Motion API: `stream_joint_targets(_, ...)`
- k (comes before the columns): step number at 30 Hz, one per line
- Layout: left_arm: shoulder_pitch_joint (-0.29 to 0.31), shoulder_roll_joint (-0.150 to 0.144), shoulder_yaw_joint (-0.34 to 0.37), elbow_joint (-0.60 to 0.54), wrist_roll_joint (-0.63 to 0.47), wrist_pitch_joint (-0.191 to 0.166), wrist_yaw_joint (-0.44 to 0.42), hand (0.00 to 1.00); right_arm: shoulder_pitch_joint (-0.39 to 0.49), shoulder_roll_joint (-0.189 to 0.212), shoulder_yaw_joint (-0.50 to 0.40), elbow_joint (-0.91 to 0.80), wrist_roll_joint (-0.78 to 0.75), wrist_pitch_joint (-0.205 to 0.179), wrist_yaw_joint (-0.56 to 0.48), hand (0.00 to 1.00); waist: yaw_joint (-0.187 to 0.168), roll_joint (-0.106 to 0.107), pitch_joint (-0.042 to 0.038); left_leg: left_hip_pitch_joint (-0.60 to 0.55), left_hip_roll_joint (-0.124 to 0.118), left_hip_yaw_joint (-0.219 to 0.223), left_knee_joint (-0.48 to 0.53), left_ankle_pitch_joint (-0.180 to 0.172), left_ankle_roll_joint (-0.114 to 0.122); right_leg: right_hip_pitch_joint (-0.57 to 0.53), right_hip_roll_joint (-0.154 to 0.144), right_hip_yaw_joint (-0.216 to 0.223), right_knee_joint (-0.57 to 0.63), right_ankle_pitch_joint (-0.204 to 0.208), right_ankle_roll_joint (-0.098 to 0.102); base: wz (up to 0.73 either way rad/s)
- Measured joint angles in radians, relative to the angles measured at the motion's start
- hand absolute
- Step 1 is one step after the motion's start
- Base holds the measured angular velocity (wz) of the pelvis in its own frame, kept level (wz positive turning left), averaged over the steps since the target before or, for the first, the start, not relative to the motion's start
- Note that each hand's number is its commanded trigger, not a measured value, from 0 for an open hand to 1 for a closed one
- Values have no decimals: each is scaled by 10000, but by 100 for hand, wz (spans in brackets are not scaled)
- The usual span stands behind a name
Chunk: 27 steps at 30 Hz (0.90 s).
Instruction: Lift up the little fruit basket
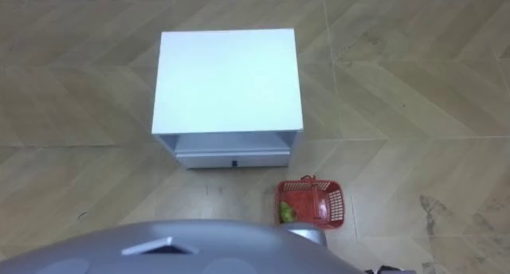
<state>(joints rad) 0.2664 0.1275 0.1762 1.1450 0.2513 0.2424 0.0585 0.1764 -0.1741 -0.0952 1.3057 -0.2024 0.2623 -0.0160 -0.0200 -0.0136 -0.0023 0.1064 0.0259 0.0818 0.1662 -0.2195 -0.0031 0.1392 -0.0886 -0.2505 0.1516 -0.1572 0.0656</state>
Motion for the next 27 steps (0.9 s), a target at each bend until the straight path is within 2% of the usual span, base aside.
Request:
stream_joint_targets(7, -202, -53, -419, 5, -67, 0, -30, 0, -20, 210, 342, -274, -400, 21, 502, 0, -4, -78, -5, -107, 1, 35, 3, -1, 2, -116, -2, -14, 13, -1, 1, 0)
stream_joint_targets(11, -275, -74, -435, 0, -69, -3, -31, 0, -126, 240, 366, -225, -373, 28, 535, 0, 2, -124, -4, -107, 2, 29, -15, -2, 3, -131, -1, -23, 10, -1, 2, 0)
stream_joint_targets(15, -304, -73, -419, -224, -44, 7, -25, 0, -226, 265, 680, -181, -241, 217, 627, 0, 17, -199, -14, -117, 3, -36, -8, -2, 2, -102, -1, -159, 4, -2, 3, 5)
stream_joint_targets(21, -346, -60, -473, -275, -48, -44, -6, 0, -247, 324, 754, -177, -213, 229, 633, 0, -24, -324, 4, -110, -1, -76, -1, -11, 6, -57, -7, -258, 6, -1, 3, 2)
stream_joint_targets(27, -398, -14, -819, -389, -43, -108, -3, 0, -284, 327, 750, -213, -217, 228, 602, 0, -14, -282, 12, -80, -14, -108, 16, -27, 25, -13, -26, -247, 21, -1, 3, 1)
